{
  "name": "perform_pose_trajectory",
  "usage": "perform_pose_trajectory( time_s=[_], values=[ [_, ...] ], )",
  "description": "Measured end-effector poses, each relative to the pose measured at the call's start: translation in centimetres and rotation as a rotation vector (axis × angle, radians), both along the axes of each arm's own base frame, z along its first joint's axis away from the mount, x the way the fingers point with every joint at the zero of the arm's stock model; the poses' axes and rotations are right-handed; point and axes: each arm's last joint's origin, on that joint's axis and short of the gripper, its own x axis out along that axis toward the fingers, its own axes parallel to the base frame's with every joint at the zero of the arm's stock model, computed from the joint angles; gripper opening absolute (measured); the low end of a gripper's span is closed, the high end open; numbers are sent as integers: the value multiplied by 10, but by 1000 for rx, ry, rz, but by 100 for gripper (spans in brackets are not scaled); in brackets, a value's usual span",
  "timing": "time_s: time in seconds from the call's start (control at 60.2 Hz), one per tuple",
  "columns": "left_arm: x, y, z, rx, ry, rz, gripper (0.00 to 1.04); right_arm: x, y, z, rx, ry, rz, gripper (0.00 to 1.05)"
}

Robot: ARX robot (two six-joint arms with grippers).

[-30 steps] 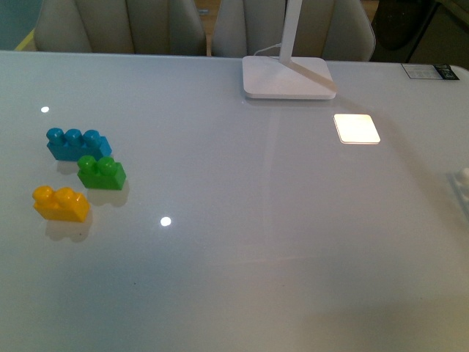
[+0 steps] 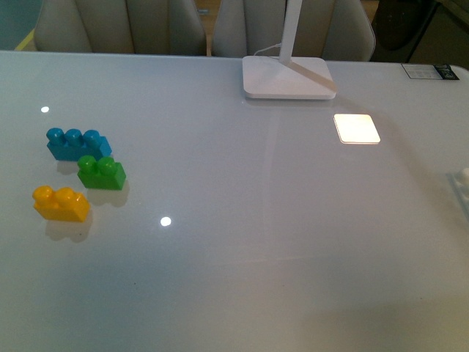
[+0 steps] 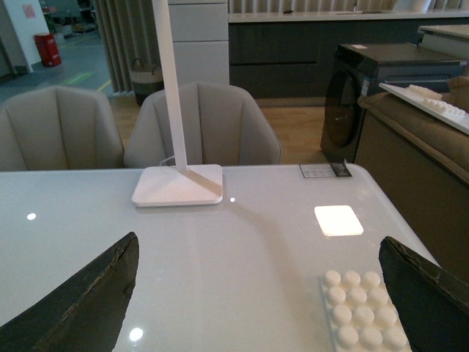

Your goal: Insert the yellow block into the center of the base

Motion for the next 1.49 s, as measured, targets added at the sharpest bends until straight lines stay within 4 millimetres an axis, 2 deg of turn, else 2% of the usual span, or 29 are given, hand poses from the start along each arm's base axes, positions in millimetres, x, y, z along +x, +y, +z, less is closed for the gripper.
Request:
perform_pose_trajectory(
  time_s=[0.266, 0.299, 0.382, 0.448, 0.498, 0.614, 0.797, 0.896, 0.913, 1.062, 1.328, 1.494],
  values=[
    [0, 0, 0, 0, 0, 0, 97, 0, 0, 0, 0, 0, 0, 96],
    [0, 0, 0, 0, 0, 0, 97, 1, 0, -2, 31, 50, -57, 96],
    [0, 0, 0, 0, 0, 1, 97, 7, 0, 0, 63, 335, -394, 96],
    [0, 0, 0, 0, 0, 0, 97, 19, -5, -2, 27, 391, -574, 96],
    [0, 0, 0, 0, 0, 0, 97, 27, -11, -4, 32, 401, -616, 96],
    [0, 0, 0, 0, 0, 0, 97, 50, -27, -8, 28, 411, -584, 96],
    [0, 0, 0, 0, 1, 0, 97, 102, -69, -20, -35, 424, -454, 96],
    [0, 0, 0, 0, 1, 0, 97, 137, -96, -37, -101, 467, -378, 96],
    [0, 0, 0, 0, 1, 0, 97, 148, -104, -45, -112, 490, -353, 96],
    [0, 0, 0, 0, 1, 0, 97, 189, -131, -78, -152, 601, -266, 96],
    [0, 0, 0, 0, 1, 0, 97, 232, -165, -118, -136, 654, -174, 96],
    [0, 0, 0, 0, 0, 0, 97, 244, -184, -143, -117, 674, -182, 96]
  ],
)
